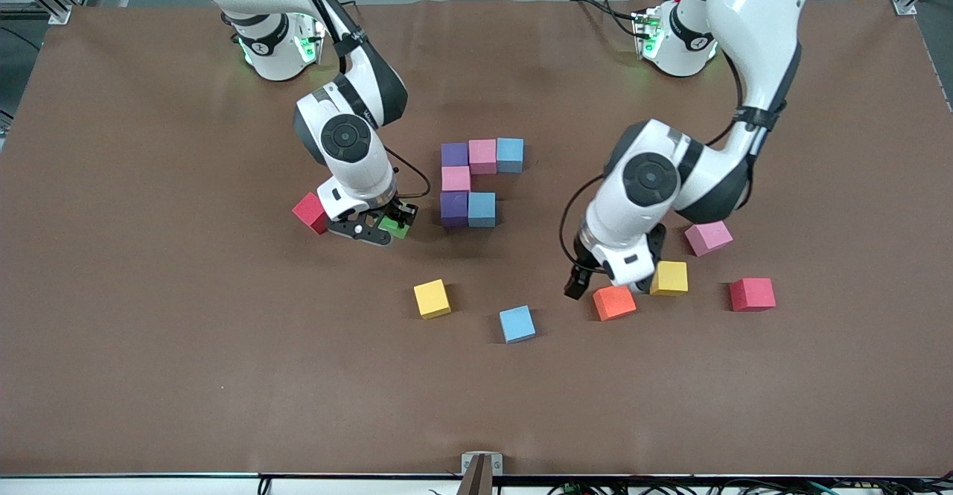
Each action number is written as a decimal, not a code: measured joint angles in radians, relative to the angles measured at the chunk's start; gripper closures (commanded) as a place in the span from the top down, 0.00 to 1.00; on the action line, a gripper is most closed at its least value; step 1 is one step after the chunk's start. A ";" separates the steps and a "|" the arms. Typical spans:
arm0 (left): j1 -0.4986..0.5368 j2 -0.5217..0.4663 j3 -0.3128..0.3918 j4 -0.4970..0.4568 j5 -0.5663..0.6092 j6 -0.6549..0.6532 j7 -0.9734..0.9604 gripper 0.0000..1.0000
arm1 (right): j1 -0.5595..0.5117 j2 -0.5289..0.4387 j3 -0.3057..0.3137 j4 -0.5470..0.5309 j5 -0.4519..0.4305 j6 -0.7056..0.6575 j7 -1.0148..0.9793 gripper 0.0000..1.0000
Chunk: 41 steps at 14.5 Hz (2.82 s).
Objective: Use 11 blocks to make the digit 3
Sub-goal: 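Carry the green cube toward the stack while the left gripper grasps orange, then lift the orange cube with the left gripper while the right gripper holds green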
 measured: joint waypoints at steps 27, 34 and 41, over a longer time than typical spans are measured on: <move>0.117 0.242 0.006 0.124 0.025 0.032 0.657 0.93 | 0.110 0.350 0.011 0.433 0.002 -0.101 -0.166 0.00; 0.114 0.261 0.005 0.134 -0.025 0.037 0.614 0.17 | 0.127 0.373 0.011 0.434 0.002 -0.069 -0.159 0.00; 0.115 0.190 -0.059 0.145 -0.049 -0.108 0.242 0.12 | 0.134 0.373 0.011 0.435 -0.009 -0.069 -0.153 0.00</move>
